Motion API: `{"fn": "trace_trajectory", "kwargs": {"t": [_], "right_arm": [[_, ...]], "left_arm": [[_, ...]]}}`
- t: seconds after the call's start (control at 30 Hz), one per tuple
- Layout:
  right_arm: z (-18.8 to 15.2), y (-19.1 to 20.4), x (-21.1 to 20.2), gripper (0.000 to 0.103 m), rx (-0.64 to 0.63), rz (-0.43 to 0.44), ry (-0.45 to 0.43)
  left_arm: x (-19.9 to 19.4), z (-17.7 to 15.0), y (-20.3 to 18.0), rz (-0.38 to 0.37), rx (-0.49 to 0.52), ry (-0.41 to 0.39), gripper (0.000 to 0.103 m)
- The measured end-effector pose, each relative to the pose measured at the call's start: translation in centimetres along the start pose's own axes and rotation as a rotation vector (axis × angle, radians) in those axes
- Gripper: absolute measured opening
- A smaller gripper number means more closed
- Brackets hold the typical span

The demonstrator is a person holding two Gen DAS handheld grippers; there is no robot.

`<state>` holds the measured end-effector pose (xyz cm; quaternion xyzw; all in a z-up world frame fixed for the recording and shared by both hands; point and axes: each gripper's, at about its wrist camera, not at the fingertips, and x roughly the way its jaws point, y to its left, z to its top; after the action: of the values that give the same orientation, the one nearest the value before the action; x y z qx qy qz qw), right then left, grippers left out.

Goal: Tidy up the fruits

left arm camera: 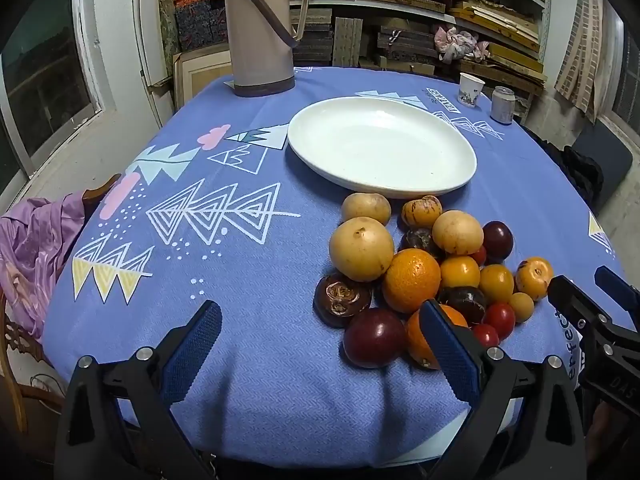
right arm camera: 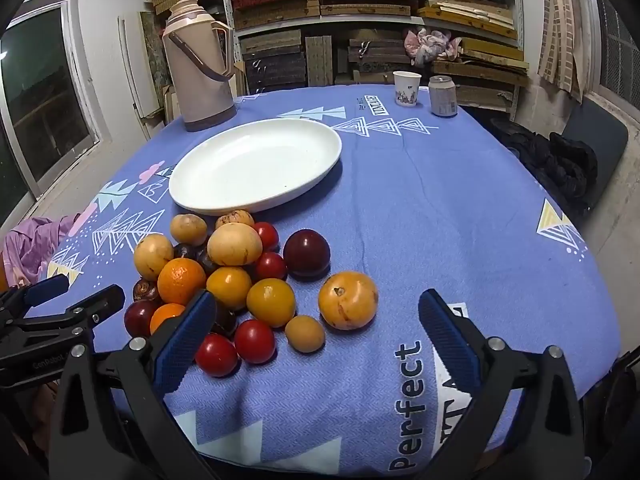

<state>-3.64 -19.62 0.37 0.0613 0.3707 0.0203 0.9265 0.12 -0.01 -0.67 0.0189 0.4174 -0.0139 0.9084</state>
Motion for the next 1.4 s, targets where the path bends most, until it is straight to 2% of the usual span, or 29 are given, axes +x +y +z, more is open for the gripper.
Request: {"fn": "trace_trajectory", "kwargs": {"t": [1.4], "right_arm": [[-0.22,0.3,0.66,0.099,-0.003,0.009,0.017]], "left_arm": [[0.24,-0.26,-0.35,-0.007,-0.008,0.011,0.1]]}}
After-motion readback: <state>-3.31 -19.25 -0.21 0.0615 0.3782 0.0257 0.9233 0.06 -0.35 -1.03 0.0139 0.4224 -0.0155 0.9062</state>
